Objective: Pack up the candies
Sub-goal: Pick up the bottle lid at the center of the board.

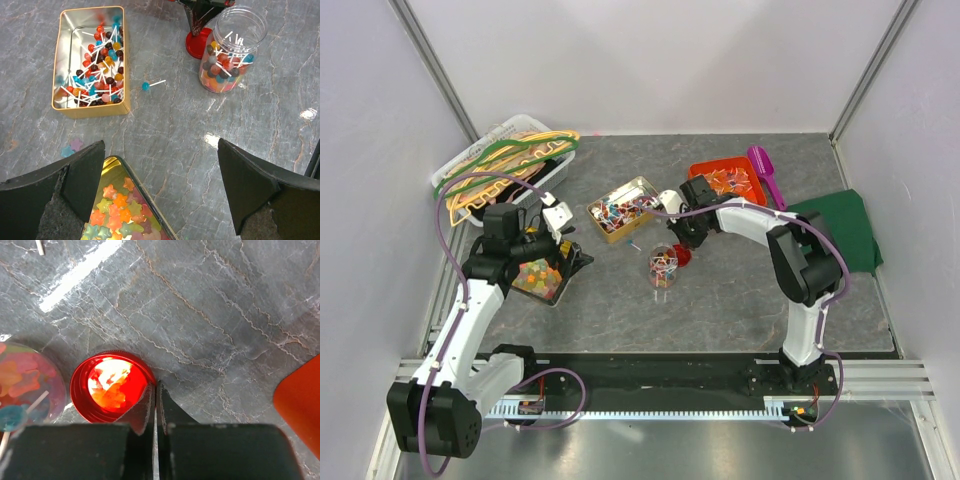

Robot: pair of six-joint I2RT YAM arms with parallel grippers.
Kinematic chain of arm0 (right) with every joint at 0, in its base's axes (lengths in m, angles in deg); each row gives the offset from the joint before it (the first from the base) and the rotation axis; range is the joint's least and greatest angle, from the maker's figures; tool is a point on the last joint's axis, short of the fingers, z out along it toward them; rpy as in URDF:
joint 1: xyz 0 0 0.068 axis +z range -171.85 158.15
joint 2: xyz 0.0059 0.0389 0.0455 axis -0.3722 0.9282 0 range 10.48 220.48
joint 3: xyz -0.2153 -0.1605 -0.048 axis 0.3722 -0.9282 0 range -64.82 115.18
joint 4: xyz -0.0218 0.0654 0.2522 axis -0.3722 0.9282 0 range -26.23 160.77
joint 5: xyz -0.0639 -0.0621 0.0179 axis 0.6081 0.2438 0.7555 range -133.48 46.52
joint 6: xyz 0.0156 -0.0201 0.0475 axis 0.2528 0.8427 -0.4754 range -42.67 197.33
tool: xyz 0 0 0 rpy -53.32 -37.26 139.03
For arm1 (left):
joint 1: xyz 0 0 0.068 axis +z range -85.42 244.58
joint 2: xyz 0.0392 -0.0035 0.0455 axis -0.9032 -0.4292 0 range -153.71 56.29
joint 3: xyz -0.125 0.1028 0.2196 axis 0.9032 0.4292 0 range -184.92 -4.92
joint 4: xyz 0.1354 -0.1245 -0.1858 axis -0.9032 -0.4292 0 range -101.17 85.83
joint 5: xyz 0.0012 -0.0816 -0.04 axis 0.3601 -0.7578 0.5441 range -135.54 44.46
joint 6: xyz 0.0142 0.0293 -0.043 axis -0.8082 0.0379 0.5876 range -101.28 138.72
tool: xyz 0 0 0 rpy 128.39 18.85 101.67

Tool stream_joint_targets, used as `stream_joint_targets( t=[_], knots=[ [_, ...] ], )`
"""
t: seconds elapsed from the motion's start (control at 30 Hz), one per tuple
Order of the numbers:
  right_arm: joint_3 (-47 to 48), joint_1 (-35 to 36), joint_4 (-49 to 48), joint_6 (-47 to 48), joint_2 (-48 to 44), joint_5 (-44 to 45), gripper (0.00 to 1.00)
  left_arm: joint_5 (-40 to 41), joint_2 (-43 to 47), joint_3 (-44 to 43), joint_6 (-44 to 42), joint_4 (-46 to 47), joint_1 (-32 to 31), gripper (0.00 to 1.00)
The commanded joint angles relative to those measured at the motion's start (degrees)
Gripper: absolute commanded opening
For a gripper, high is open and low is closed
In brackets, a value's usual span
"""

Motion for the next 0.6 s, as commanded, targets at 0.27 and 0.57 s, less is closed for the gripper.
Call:
stream_joint_targets(
  t=[0.27,0.57],
  knots=[
    [1.5,-1.8,-0.6,0.3,-7.6,10.8,0.0,-4.6,-4.9,-3.4,4.7,3.3,0.0,1.0],
    [7.5,-1.6,1.2,4.0,-20.6,17.2,0.0,-13.8,-24.2,-25.6,4.8,-8.5,-1.0,1.0]
  ],
)
